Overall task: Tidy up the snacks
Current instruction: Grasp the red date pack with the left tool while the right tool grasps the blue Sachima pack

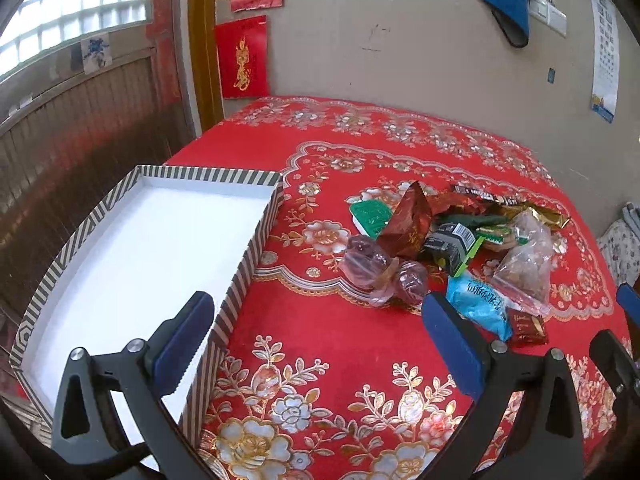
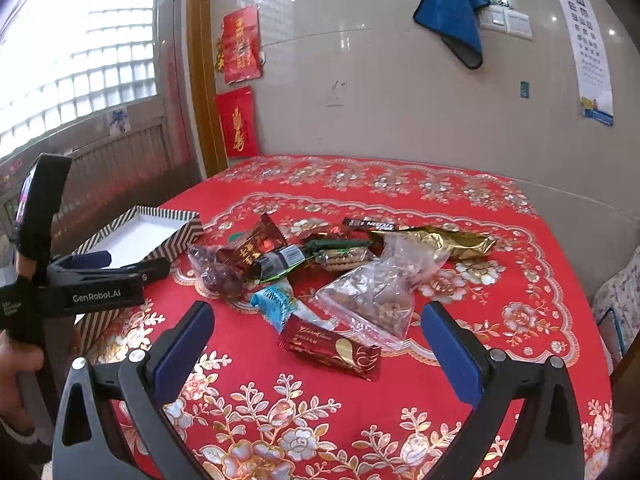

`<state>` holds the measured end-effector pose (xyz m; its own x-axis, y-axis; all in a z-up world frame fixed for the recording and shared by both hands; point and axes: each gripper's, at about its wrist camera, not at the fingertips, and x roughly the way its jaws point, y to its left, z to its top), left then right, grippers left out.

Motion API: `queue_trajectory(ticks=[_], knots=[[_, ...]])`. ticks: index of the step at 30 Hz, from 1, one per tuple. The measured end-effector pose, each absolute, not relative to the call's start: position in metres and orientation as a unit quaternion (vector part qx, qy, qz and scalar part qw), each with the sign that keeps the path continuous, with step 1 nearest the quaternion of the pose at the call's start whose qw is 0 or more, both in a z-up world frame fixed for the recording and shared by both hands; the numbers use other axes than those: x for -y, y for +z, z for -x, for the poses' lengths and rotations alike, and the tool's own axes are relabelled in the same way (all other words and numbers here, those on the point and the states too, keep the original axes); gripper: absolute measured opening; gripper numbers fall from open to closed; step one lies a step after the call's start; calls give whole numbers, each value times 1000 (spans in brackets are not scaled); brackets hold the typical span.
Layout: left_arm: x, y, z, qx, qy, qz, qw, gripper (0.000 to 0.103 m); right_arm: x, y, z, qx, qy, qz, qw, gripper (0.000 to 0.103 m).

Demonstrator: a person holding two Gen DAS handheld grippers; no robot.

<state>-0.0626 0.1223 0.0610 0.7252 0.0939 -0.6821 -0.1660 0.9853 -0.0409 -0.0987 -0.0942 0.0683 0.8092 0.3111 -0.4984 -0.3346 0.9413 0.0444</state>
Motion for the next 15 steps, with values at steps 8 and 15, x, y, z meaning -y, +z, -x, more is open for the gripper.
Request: queue_trajectory(ticks=[8,15], knots=[[-113,59,29,-414,44,103,903,103,91,60,93,-281,174,37,943,103],[-112,40,-3,-453,51,176,872,103,100,56,84,-293,183,21,938,103]])
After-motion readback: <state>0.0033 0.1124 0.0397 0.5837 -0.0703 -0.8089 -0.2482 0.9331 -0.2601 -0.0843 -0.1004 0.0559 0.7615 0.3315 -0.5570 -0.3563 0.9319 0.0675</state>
